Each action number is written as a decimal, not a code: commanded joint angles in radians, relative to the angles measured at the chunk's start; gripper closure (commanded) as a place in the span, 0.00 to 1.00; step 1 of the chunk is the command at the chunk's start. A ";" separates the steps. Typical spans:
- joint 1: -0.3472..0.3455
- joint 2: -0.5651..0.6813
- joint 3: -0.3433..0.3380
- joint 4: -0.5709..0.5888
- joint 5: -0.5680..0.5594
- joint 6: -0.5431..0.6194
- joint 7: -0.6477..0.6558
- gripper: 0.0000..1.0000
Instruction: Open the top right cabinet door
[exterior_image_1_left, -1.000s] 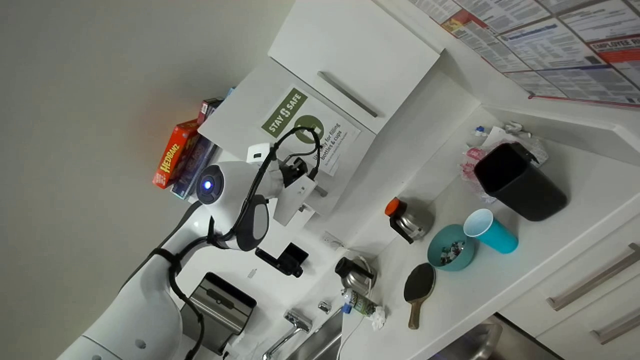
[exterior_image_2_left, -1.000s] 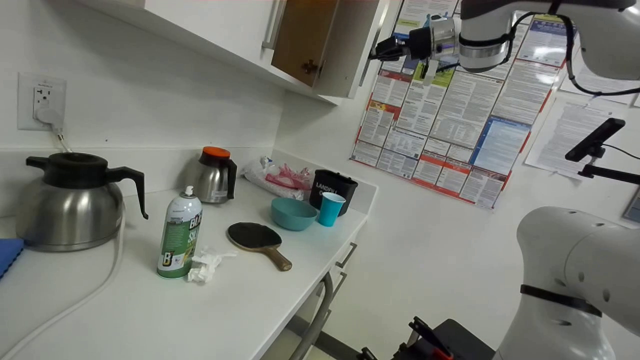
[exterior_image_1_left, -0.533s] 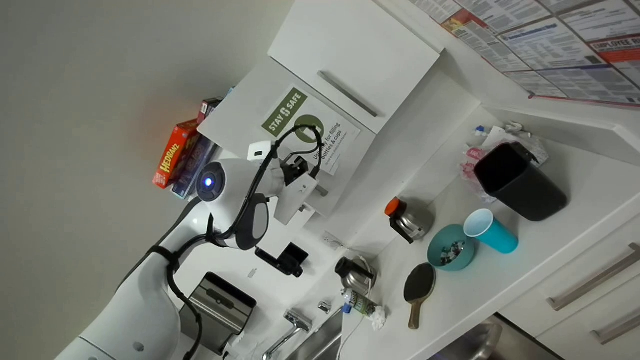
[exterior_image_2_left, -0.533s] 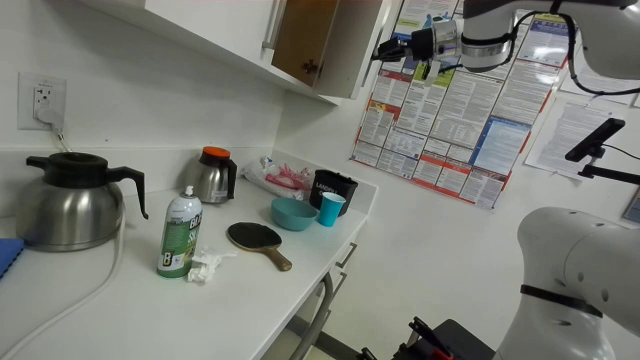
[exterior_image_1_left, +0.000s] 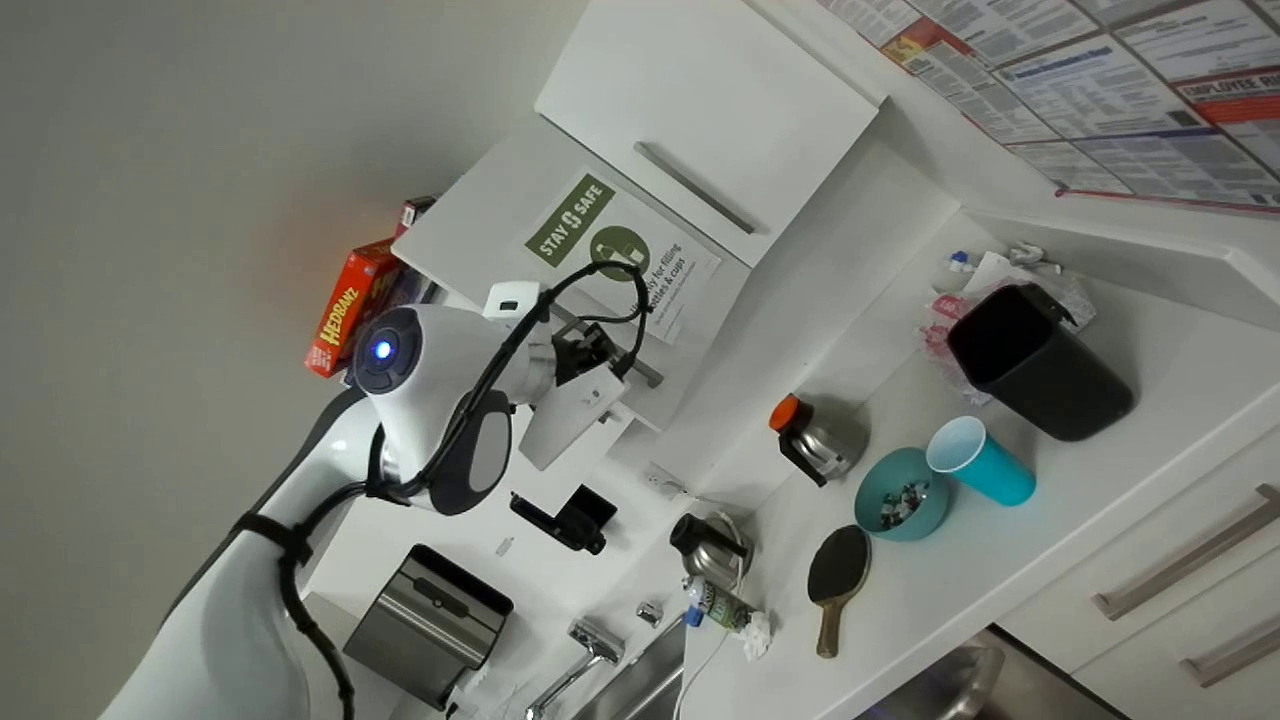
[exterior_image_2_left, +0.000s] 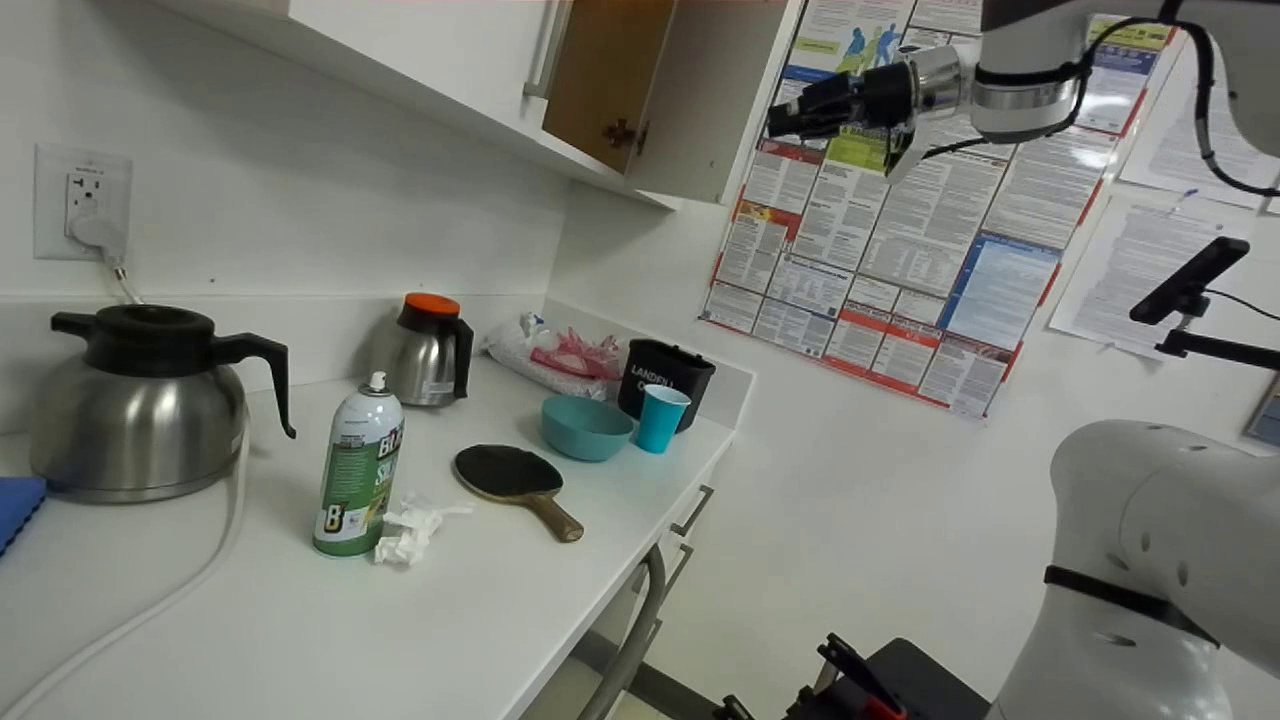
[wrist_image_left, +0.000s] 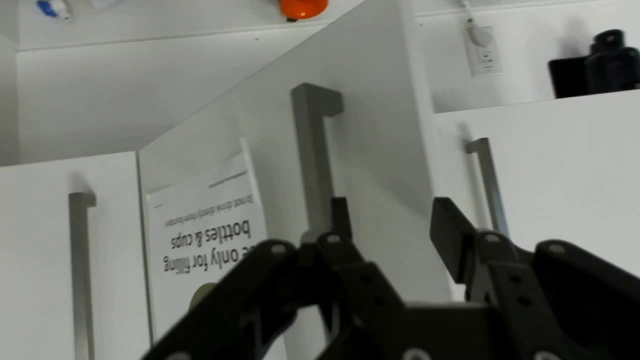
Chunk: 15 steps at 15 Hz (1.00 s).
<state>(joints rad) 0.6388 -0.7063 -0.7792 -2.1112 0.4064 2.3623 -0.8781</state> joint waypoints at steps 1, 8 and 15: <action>-0.101 -0.044 0.051 0.006 0.078 -0.194 0.047 0.21; -0.500 -0.070 0.426 -0.085 -0.069 -0.118 0.241 0.00; -0.713 -0.115 0.710 -0.125 -0.435 -0.156 0.552 0.00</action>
<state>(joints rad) -0.0063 -0.8048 -0.1438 -2.2090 0.0934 2.2113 -0.4264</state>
